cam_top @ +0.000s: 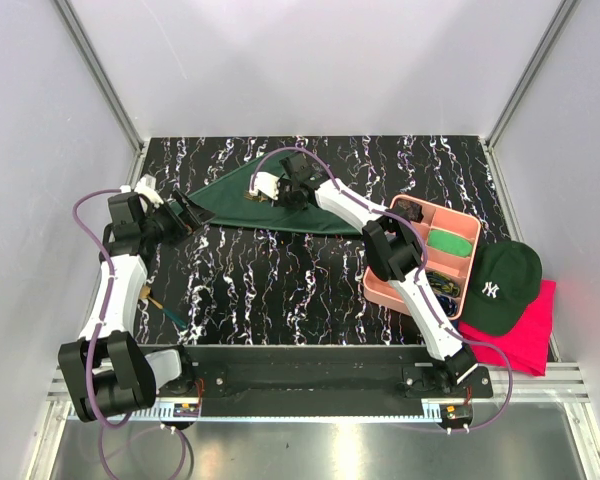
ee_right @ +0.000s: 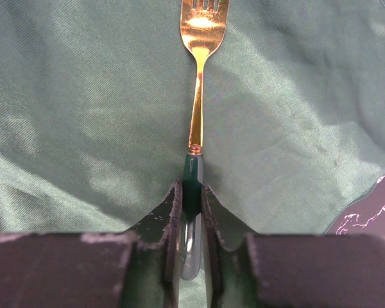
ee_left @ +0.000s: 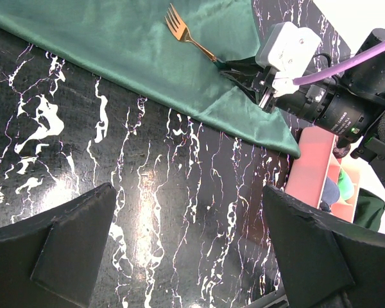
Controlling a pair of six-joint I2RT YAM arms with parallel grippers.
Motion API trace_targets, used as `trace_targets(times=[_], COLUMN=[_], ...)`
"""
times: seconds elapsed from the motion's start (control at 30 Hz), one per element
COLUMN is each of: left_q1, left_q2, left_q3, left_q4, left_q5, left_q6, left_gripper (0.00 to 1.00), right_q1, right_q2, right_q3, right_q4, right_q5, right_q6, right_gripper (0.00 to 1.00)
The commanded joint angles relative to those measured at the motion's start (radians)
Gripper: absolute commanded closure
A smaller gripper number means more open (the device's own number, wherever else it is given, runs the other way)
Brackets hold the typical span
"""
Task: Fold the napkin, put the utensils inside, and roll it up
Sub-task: Place the utensil onto the napkin, then grab a utensil with the left arm
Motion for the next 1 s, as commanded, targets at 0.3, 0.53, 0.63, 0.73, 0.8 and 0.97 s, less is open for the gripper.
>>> trace_targets(times=[0.3,0.53,0.63,0.73,0.8,0.97], left_q1=[0.007,0.007,0.007,0.007,0.014,0.071], left_q2=[0.001,-0.005,-0.002,0.012,0.038,0.099], left_q3=[0.036,0.055,0.078,0.085,0.087,0.066], left_q4=[0.049,-0.02,-0.098,-0.163,-0.189,-0.223], left_q5=[0.015,-0.138,-0.32,-0.517,-0.562,-0.685], left_q6=[-0.002,0.058,0.113,0.133,0.136,0.093], left_gripper=[0.01,0.01,0.01,0.01,0.01,0.06], right_q1=[-0.001,0.002,0.003,0.003,0.002,0.003], right_q2=[-0.097,-0.193,-0.278,-0.39,-0.495,-0.75], right_q3=[-0.008,-0.012,-0.058,-0.158,-0.285,-0.611], right_q4=[0.035,0.057,0.102,0.159,0.24,0.389], right_q5=[-0.002,-0.074,-0.097,-0.119,-0.12,-0.102], right_q6=[0.051,0.143,0.238,0.367,0.468,0.602], right_gripper=[0.59,0.56,0.55,0.54,0.53,0.48])
